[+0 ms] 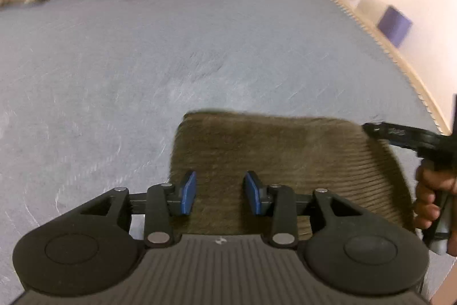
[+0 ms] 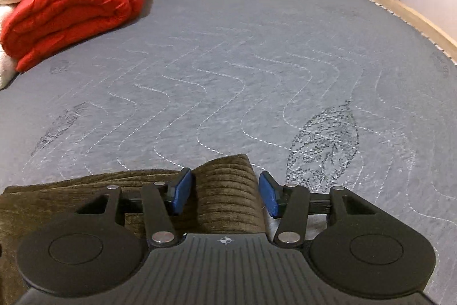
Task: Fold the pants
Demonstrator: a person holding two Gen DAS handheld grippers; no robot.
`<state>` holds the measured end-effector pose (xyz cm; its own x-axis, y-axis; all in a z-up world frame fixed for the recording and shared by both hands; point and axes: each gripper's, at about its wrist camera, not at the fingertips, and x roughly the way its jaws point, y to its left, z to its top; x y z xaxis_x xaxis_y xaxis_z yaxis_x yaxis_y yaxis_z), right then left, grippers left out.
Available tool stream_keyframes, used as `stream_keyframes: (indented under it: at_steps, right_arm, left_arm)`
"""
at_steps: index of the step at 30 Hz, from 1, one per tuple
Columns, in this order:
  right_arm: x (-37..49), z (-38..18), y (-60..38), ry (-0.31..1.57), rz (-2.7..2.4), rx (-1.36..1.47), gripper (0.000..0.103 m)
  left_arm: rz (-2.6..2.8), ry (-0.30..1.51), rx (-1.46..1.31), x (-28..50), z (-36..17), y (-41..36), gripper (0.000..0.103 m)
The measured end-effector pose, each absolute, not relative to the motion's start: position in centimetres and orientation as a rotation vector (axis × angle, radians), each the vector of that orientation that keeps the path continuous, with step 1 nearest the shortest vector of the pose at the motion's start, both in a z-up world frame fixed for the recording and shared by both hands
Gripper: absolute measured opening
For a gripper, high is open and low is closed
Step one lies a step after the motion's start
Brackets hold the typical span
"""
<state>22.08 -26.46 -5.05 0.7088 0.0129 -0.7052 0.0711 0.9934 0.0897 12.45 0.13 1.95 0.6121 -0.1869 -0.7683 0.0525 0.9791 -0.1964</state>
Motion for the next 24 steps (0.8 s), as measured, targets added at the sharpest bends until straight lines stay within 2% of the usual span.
stream_keyframes:
  at_steps: [5, 10, 13, 17, 20, 22, 24]
  right_arm:
    - [18.7, -1.4, -25.8, 0.699, 0.02, 0.05, 0.055]
    - [12.1, 1.2, -25.1, 0.652, 0.143, -0.047, 0.063]
    - [8.9, 0.1, -24.4, 0.712, 0.241, -0.133, 0.069]
    - [7.0, -4.5, -23.6, 0.889, 0.232, -0.324, 0.071]
    - [6.2, -3.9, -24.6, 0.859, 0.227, -0.263, 0.071]
    - [6.5, -4.6, -24.9, 0.885, 0.19, -0.274, 0.071]
    - [6.6, -5.3, -25.4, 0.919, 0.174, -0.237, 0.078]
  left_arm:
    - [-0.229, 0.798, -0.043, 9.4, 5.1, -1.6, 0.042]
    - [-0.256, 0.921, 0.052, 9.1, 1.7, -1.2, 0.042]
    - [-0.274, 0.948, 0.148, 8.7, -0.8, -1.3, 0.047]
    - [-0.264, 0.918, 0.103, 8.0, 1.9, -1.5, 0.046]
    - [-0.365, 0.903, 0.134, 6.7, 2.5, -2.8, 0.047]
    - [-0.352, 0.991, 0.212, 6.8, -0.4, -3.5, 0.048]
    - [-0.334, 0.949, 0.286, 5.9, -0.7, -4.3, 0.048]
